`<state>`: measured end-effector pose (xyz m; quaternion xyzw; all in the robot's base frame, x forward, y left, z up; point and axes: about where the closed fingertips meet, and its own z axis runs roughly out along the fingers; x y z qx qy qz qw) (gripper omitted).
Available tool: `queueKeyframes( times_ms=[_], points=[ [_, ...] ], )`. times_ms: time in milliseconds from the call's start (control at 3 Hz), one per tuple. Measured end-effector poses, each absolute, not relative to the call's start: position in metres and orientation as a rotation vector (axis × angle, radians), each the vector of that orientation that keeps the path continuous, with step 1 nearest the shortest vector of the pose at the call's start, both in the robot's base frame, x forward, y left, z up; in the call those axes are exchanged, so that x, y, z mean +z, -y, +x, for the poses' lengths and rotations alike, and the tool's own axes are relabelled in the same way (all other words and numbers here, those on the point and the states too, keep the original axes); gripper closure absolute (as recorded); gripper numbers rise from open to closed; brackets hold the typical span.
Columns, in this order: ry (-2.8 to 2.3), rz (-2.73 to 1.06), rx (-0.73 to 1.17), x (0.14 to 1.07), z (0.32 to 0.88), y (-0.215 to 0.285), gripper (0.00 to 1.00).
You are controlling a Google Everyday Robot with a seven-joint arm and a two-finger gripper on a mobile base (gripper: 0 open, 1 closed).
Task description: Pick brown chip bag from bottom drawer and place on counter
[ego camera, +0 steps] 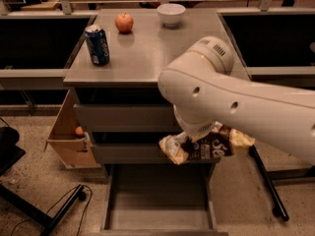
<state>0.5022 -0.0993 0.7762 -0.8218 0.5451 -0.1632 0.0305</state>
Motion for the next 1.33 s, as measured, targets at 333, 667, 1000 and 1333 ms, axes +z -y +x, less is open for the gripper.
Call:
queueKeyframes(
  times_ms=[333, 667, 1000, 1333],
  points=[
    [-1.661, -2.562, -0.542, 0.831, 0.514, 0.118, 1.00],
    [-1.642, -2.590, -0.617, 0.887, 0.537, 0.127, 1.00],
    [-1.575, -2.592, -0.759, 0.952, 0.576, 0.129, 1.00],
    [-1.480, -2.593, -0.865, 0.983, 0.603, 0.128, 1.00]
  ],
)
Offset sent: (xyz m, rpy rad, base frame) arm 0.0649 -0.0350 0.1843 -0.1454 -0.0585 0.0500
